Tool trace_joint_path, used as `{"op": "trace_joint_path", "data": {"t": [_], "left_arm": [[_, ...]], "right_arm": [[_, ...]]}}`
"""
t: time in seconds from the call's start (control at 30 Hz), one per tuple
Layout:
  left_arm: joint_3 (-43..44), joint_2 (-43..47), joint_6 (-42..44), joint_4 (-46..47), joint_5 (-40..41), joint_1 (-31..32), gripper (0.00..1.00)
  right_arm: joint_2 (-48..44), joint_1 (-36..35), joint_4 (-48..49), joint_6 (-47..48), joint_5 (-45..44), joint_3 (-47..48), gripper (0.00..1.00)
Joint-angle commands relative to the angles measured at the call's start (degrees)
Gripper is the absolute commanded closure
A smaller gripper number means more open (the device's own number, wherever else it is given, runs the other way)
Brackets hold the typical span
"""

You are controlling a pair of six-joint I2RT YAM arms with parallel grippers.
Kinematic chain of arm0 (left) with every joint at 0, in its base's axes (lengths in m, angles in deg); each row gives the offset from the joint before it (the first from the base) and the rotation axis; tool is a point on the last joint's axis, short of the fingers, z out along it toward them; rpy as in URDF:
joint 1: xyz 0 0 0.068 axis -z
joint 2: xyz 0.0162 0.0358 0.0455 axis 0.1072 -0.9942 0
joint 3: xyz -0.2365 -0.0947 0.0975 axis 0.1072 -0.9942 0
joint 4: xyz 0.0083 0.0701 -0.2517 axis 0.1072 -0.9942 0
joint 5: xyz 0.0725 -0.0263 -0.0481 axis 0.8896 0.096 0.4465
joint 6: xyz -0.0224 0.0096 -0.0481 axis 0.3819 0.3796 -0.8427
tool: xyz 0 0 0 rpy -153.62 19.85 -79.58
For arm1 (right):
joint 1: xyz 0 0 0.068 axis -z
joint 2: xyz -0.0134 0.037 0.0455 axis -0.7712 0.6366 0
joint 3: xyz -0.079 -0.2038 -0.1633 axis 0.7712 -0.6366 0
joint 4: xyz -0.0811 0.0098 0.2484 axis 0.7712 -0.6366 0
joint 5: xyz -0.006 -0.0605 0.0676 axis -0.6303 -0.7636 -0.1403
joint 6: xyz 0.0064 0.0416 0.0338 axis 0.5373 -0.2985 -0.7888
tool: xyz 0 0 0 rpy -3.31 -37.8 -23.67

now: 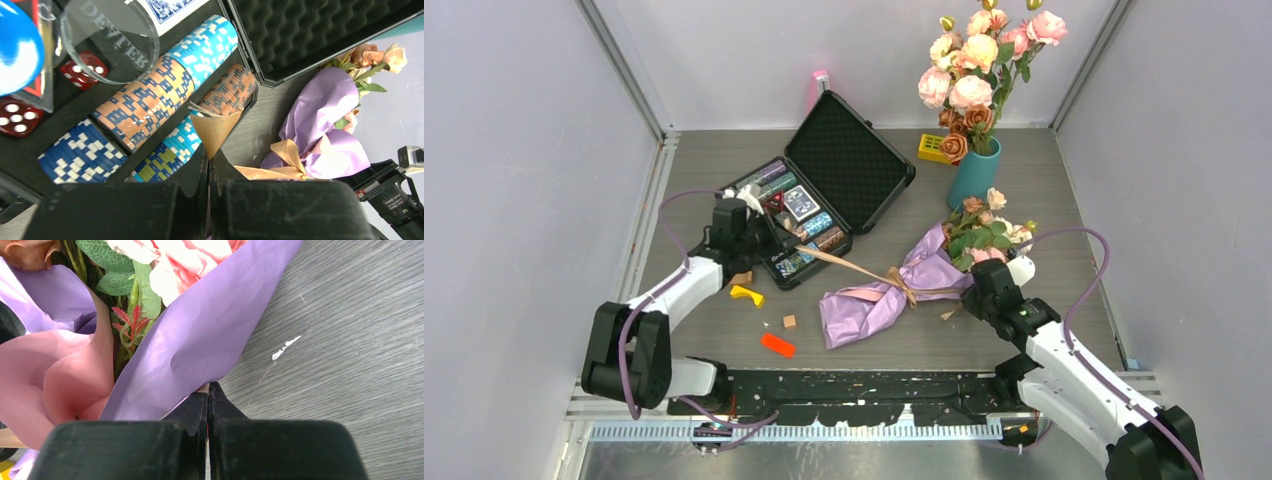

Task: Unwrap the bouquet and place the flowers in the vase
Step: Untie the ribbon from the wrapping paper.

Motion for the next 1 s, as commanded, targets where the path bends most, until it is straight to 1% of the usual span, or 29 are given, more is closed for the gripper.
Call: {"op": "trace_joint_path", "data": {"t": [0.0, 0.27, 0.47, 0.87, 0.9, 0.97], "left_arm": [[-0.6, 3.2, 0.1, -0.3, -1.3, -2.4, 1.00], [-1.8, 5.5, 0.0, -1.0, -3.2, -6.7, 1.00], [-2.5, 6.6, -0.3, -1.0, -4.7, -9.6, 1.00], [-2.8, 7.7, -0.3, -1.4, -7.2, -13.2, 1.00], [-2.9, 7.8, -0.3, -1.5, -7.3, -14.7, 1.00], [-2.8, 8.0, -0.3, -1.6, -7.5, -15.4, 1.00]], "right_arm": [[-0.8, 2.1, 0.6, 1.3, 0.6, 0.3, 1.00], [-1.1, 5.3, 0.4, 2.0, 1.6, 0.8, 1.00], [-1.1, 6.8, -2.0, 3.3, -0.6, 2.9, 1.00], [-0.8, 7.4, -3.2, 5.3, -2.6, 5.8, 1.00], [-0.6, 7.5, -3.3, 5.4, -2.6, 5.8, 1.00], [-0.6, 7.5, -3.3, 5.5, -2.7, 6.1, 1.00]]}}
